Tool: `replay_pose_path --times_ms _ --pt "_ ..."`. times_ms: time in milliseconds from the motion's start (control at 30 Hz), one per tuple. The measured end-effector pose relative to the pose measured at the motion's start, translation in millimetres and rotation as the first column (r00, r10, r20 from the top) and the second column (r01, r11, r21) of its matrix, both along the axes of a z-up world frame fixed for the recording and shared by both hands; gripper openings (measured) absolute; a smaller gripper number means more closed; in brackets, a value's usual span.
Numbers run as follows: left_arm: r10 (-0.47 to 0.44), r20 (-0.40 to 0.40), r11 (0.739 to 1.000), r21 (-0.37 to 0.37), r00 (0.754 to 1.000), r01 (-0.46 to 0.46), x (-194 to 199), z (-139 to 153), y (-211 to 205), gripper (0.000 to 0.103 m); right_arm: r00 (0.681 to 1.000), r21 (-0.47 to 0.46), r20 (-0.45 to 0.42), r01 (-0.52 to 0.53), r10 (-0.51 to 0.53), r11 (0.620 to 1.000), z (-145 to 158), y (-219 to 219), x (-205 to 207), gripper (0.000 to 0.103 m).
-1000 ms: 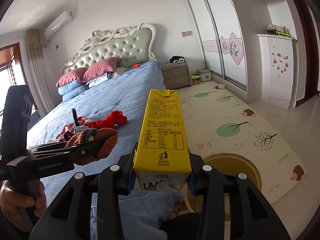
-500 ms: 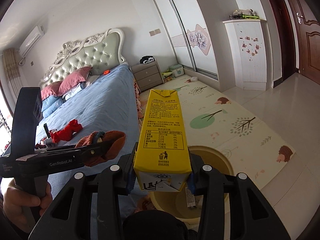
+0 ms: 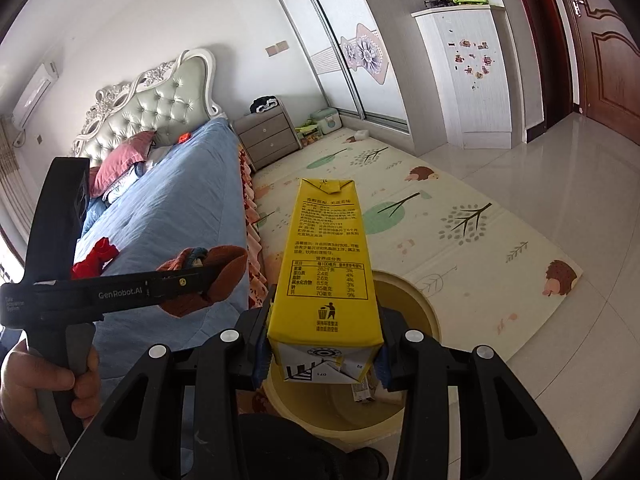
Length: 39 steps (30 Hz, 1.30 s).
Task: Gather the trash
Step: 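Carry the juice carton and orange sock over the yellow bucket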
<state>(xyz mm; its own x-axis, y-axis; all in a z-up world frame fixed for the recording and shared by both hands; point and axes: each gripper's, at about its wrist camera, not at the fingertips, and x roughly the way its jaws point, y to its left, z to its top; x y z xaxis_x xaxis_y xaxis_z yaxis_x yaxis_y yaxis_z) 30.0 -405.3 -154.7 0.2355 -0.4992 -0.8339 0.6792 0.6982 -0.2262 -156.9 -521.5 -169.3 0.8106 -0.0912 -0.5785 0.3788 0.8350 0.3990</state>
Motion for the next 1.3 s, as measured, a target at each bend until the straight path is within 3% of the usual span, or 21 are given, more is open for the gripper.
replay_pose_path --times_ms 433,1200,1267,1300 --pt "-0.004 -0.051 1.0 0.016 0.999 0.005 12.2 -20.5 -16.7 0.043 0.998 0.026 -0.064 -0.005 0.006 1.0 -23.4 -9.4 10.6 0.039" --pt "0.004 -0.145 1.0 0.011 0.989 -0.002 27.2 -40.8 -24.7 0.043 0.994 0.015 -0.104 -0.019 0.021 1.0 -29.9 -13.7 27.2 0.039" --pt "0.005 -0.144 1.0 0.01 0.99 -0.004 27.5 -41.3 -24.7 0.044 0.993 0.019 -0.111 -0.026 0.028 0.999 -32.2 -13.4 28.7 0.04" --pt "0.008 -0.139 1.0 0.01 0.99 -0.006 27.3 -41.4 -24.6 0.051 0.992 0.021 -0.121 -0.028 0.03 0.999 -33.7 -12.3 29.9 0.041"
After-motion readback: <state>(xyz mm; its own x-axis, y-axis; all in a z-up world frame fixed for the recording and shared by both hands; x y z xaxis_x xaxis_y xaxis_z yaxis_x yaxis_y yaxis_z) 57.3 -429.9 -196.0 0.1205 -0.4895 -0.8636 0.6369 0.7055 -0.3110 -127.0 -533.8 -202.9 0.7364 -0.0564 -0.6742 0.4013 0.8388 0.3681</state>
